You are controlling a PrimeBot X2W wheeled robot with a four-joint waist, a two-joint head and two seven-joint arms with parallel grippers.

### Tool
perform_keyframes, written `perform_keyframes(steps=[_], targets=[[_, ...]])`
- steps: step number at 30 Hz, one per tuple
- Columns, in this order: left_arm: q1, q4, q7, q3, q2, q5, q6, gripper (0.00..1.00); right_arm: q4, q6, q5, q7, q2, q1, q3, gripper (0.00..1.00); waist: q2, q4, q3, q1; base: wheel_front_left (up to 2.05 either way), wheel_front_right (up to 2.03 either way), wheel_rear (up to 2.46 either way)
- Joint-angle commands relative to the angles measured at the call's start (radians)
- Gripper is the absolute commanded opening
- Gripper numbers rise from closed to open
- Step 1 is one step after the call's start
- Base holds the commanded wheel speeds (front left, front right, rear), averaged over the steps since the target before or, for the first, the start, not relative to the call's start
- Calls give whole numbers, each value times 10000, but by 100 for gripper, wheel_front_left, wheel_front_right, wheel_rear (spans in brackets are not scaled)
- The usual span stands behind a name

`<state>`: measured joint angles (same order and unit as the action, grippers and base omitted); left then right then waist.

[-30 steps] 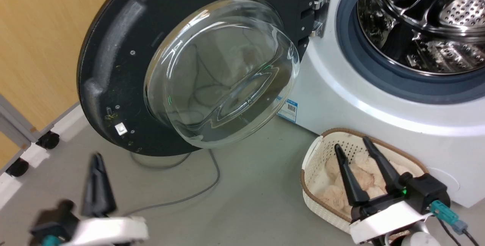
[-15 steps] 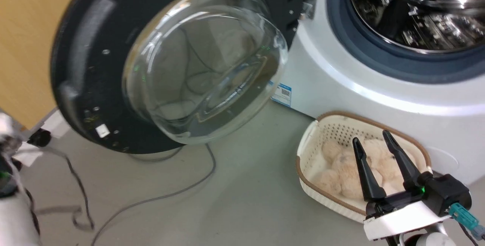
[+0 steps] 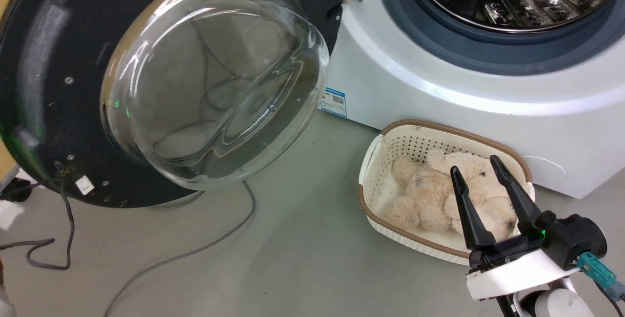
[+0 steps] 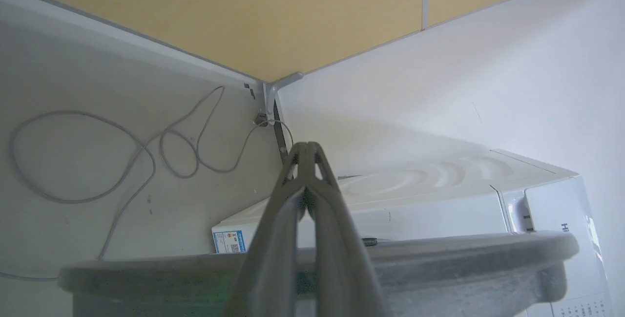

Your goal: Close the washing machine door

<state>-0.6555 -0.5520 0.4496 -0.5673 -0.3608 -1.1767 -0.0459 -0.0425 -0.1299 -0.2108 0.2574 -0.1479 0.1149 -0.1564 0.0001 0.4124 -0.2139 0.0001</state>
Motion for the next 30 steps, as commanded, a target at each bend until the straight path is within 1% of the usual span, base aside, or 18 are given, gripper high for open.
perform_keyframes(steps=[1,8,12,17,21,26,30], targets=[[78,-79,255,95,-102,-76,168,0,64,-8,43,44,-44,161,24,100,-1,-48,-4,-1,0,0,0],[571,-157,1613,247,-182,-630,842,0,29,-8,28,44,46,58,162,100,-1,-108,178,-1,0,0,0],[845,30,2248,271,-170,-934,1012,0,-4,-8,1,44,138,-6,240,100,-1,-119,401,-1,0,0,0],[1370,752,3328,562,133,-1358,1216,0,-10,-8,-76,44,268,-102,332,100,-1,-173,741,-1,0,0,0],[1898,1534,3910,735,529,-1626,1139,0,-26,-8,-114,44,368,-258,441,100,-1,-251,1055,-1,0,0,0],[2527,2778,4542,763,1349,-2309,729,0,-8,-8,-158,44,503,-550,685,100,-1,-419,1457,-1,0,0,0],[3217,3810,5003,1040,1843,-2466,460,0,11,-8,-173,44,576,-772,793,100,-1,-619,1658,-1,0,0,0]])
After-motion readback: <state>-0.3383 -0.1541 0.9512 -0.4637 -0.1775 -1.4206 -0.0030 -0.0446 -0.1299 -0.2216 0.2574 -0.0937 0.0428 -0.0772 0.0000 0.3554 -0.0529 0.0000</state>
